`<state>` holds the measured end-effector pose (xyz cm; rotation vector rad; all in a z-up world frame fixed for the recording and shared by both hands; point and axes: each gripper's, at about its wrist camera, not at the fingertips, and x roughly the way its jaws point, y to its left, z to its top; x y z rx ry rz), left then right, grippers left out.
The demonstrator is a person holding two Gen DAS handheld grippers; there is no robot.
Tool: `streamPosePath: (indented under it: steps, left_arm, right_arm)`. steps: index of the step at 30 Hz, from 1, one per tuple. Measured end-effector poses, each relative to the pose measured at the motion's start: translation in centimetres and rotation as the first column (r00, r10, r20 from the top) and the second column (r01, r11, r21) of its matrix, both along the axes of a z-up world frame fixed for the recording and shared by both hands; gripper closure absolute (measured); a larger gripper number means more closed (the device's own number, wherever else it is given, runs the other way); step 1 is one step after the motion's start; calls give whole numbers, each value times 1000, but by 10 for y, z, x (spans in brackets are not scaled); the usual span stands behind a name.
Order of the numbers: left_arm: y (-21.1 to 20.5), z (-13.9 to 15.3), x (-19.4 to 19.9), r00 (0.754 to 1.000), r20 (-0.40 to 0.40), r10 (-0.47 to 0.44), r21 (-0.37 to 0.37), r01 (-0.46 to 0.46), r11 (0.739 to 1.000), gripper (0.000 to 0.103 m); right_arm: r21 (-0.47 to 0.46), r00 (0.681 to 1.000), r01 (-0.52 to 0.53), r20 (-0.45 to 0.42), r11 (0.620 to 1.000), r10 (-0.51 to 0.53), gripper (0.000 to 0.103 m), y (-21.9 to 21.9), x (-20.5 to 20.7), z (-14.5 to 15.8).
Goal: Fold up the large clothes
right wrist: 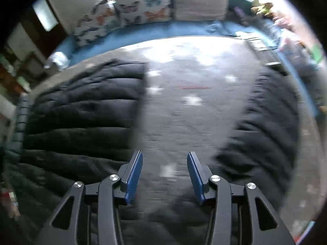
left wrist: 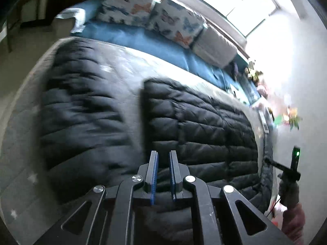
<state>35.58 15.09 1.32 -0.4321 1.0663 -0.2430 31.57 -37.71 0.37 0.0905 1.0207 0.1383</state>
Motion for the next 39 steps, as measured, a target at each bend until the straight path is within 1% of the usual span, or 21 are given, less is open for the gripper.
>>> streamPosePath:
  steps: [2, 3, 5, 7, 10, 14, 16, 18, 21, 23, 25, 27, 28, 29, 30, 31, 32, 33, 34, 38, 39]
  left_arm:
    - [-15, -13, 17, 998, -59, -12, -25, 10, 1000, 91]
    - [-23, -21, 25, 996, -86, -22, -24, 20, 1000, 91]
    - [-35, -35, 35, 992, -124, -28, 10, 30, 1000, 91]
    - [-44, -49, 43, 987, -154, -36, 13, 38, 999, 91]
    - [-56, -63, 54, 989, -141, -38, 44, 45, 998, 91]
    - [-64, -72, 71, 992, -121, -33, 59, 40, 997, 91]
    - [-65, -76, 79, 992, -124, -31, 63, 40, 997, 91]
    - [-64, -79, 87, 991, -133, -20, 43, 26, 999, 91]
    - [-62, -85, 102, 988, -153, -1, 35, 6, 999, 91]
    - [-65, -86, 112, 988, -154, 18, 53, -10, 999, 91]
    - [-72, -82, 119, 988, -151, 26, 96, -12, 995, 91]
    - [-82, -76, 124, 987, -157, 33, 158, -8, 987, 91]
    - [-91, -67, 122, 990, -141, 29, 202, 0, 979, 91]
    - [-102, -55, 117, 995, -103, 10, 226, 13, 974, 91]
    - [-109, -46, 113, 997, -74, -9, 233, 27, 972, 91]
    - [-120, -36, 108, 998, -44, -37, 224, 47, 973, 91]
    - [-127, -30, 105, 997, -36, -62, 192, 68, 979, 91]
    - [-138, -26, 103, 995, -42, -90, 151, 95, 984, 91]
    - [-148, -24, 103, 992, -55, -114, 130, 120, 984, 91]
    - [-188, -26, 112, 977, -77, -197, 58, 202, 978, 91]
    - [-198, -30, 117, 974, -83, -212, 58, 217, 975, 91]
  right_arm:
    - [56, 999, -39, -26, 998, 40, 53, 5, 11, -7]
    - [66, 997, -52, -45, 996, 55, 53, 10, 16, -13]
    - [60, 993, -85, -77, 995, 90, 53, 20, 27, -25]
    - [21, 990, -95, -103, 995, 97, 53, 29, 33, -34]
    - [-2, 989, -126, -75, 992, 125, 53, 42, 35, -32]
    - [-4, 988, -149, -42, 989, 149, 53, 57, 53, -29]
    - [-42, 986, -168, -15, 985, 167, 53, 67, 60, -29]
    - [-91, 984, -176, 2, 980, 177, 54, 79, 66, -30]
    - [-150, 982, -186, 1, 971, 188, 55, 91, 76, -31]
    - [-141, 988, -153, 3, 978, 155, 54, 91, 89, -30]
    - [-150, 990, -140, -1, 979, 141, 53, 92, 97, -31]
    - [-171, 992, -126, -10, 977, 127, 52, 92, 101, -30]
    - [-176, 992, -129, -18, 976, 128, 52, 90, 99, -30]
    - [-189, 990, -139, -23, 972, 137, 52, 89, 97, -27]
    - [-199, 990, -140, -19, 970, 139, 52, 87, 92, -25]
    - [-214, 991, -135, -7, 968, 137, 51, 87, 87, -20]
    - [-225, 990, -137, -2, 965, 140, 51, 88, 82, -15]
    - [-235, 989, -141, 1, 962, 145, 51, 88, 77, -13]
    - [-264, 988, -146, 9, 954, 153, 51, 92, 72, -9]
    - [-371, 982, -172, 14, 913, 191, 52, 108, 64, -4]
    - [-399, 980, -179, 7, 899, 198, 52, 112, 63, -4]
